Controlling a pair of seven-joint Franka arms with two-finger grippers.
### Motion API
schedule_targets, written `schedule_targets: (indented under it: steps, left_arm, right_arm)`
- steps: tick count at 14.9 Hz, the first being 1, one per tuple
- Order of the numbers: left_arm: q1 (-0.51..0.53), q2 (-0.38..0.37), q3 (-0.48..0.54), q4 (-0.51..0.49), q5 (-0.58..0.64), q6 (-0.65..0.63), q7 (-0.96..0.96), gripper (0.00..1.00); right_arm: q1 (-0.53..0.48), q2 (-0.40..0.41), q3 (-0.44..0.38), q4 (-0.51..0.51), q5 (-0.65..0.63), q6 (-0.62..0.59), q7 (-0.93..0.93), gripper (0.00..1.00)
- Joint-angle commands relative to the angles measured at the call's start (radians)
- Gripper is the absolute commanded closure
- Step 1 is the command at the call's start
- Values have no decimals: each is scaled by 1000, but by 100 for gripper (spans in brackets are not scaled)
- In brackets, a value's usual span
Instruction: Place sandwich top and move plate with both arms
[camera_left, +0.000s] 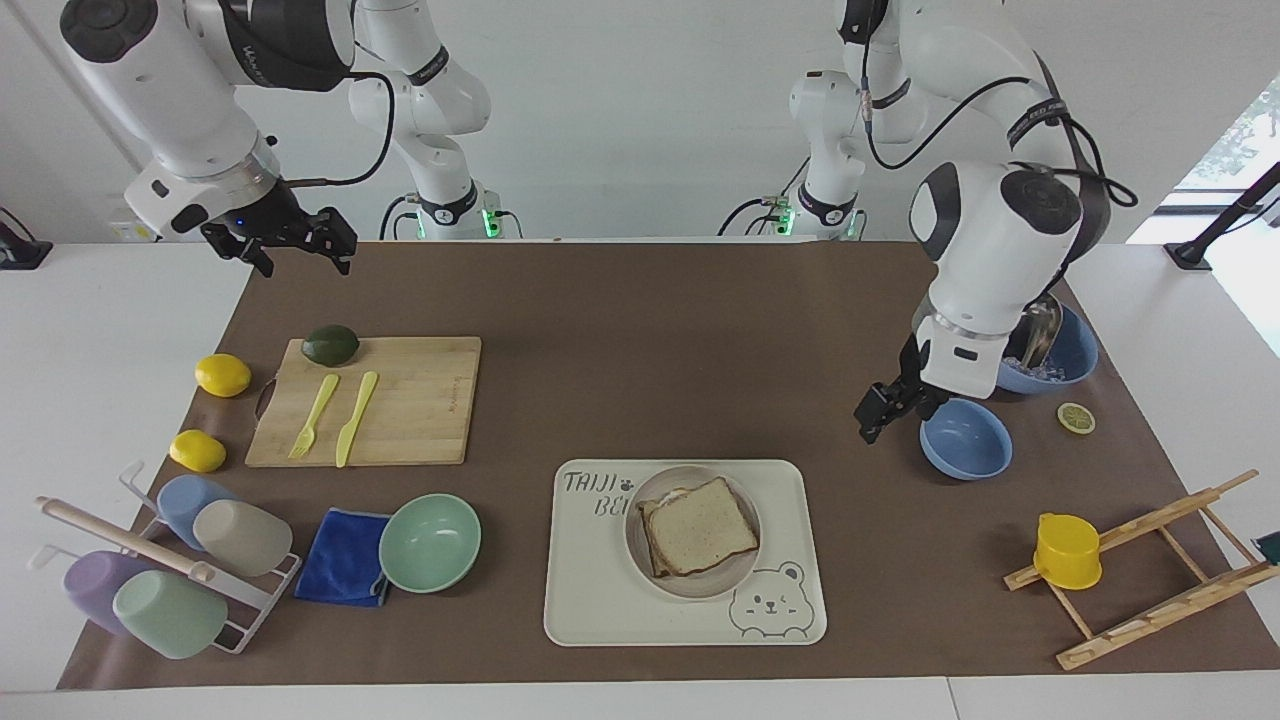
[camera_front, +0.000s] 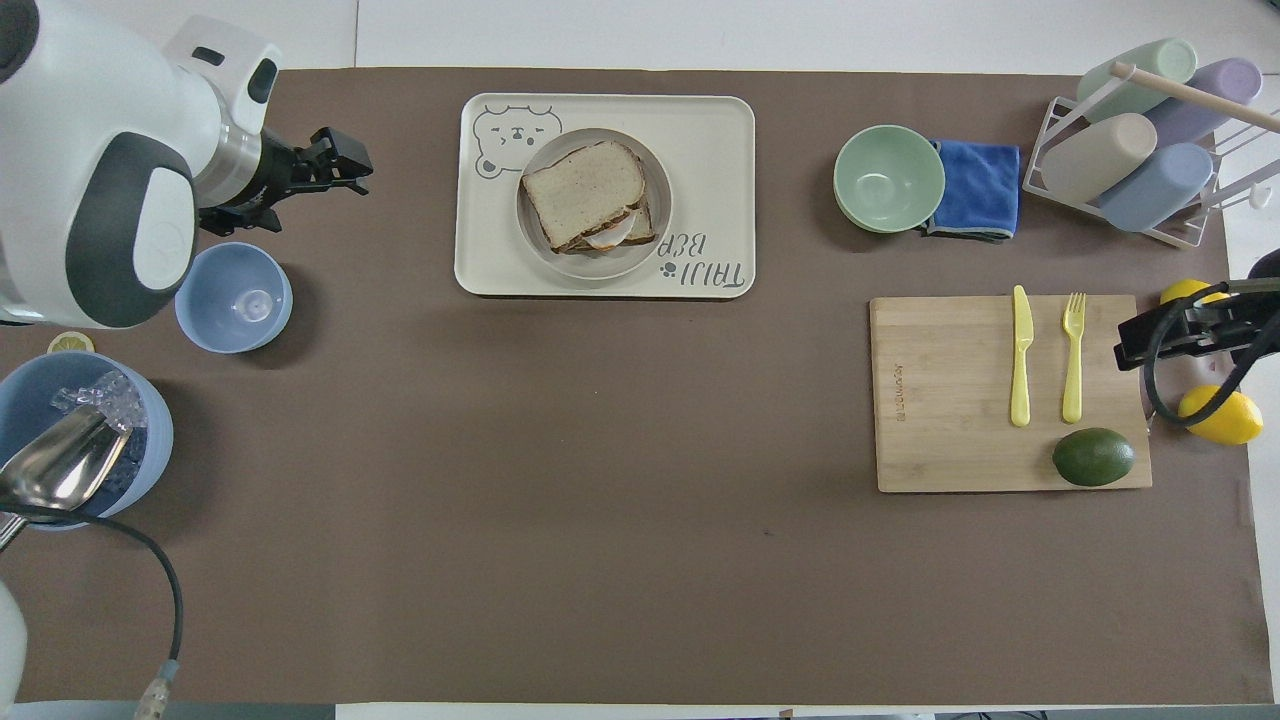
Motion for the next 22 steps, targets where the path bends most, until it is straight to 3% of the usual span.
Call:
schedule_targets:
  steps: [1,7,11,13,16,20,22]
  left_arm:
    - [44,-113,8,-30,36,-95,83,0]
    - [59,-282,7,-32,92,-342,237,0]
    - [52,-325,-4,-30,100,-456,254,0]
    - [79,-351,-47,-32,100,-470,258,0]
    - [315,-356,-270,-35,94,-470,269,0]
    - [340,-400,-291,-151,92,-388,292,0]
    - [331,-394,-286,-156,91,-381,291,0]
  right_arm:
    - [1,-24,-4,-24,0,-1,-22,0]
    - [1,-24,-4,-24,0,-1,-22,0]
    - [1,-24,-4,-24,0,-1,-22,0]
    - [1,-24,-4,-24,0,-1,-22,0]
    - [1,-24,-4,-24,0,-1,-22,0]
    - [1,-24,-4,-24,0,-1,-22,0]
    - [1,-24,-4,-24,0,-1,-22,0]
